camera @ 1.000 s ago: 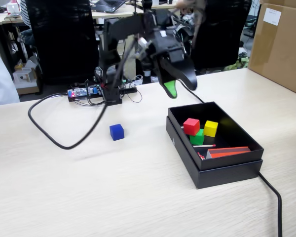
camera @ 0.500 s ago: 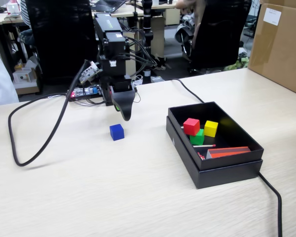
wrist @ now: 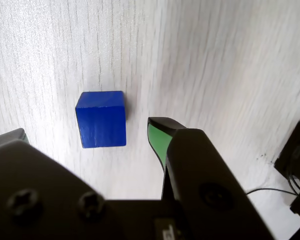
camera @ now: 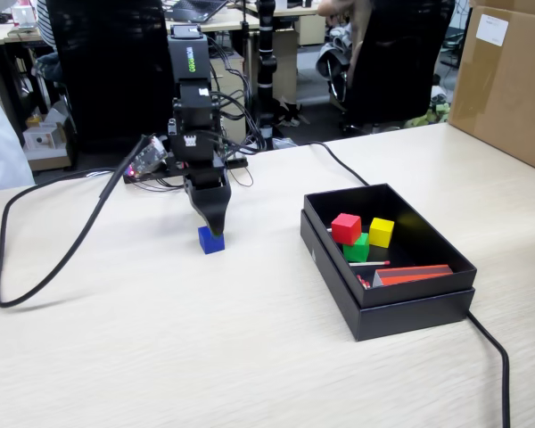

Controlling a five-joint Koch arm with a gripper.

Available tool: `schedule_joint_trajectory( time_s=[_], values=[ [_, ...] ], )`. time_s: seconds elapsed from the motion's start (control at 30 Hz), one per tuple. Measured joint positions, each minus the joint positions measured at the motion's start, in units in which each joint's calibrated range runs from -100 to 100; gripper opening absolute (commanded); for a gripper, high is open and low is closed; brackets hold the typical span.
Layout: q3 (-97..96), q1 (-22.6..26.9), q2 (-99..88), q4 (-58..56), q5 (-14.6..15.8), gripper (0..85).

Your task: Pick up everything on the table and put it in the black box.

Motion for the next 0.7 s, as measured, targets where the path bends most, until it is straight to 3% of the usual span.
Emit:
schedule_joint_trajectory(
  time_s=[0.17,0.43,0.47,0.5,0.6,0.7],
  values=[
    [-0.3,0.0,3.2,1.8,-0.2,42.2],
    [-1.5,-0.1,7.9,3.6,-0.2,42.0],
    [-1.6,-0.1,8.0,3.6,-0.1,40.0],
    [-1.5,-0.1,8.2,3.6,-0.1,31.9],
    [-1.5,-0.2,8.3,3.8,-0.1,17.8],
    [-1.5,-0.4,8.3,5.1,-0.1,11.4]
  ],
)
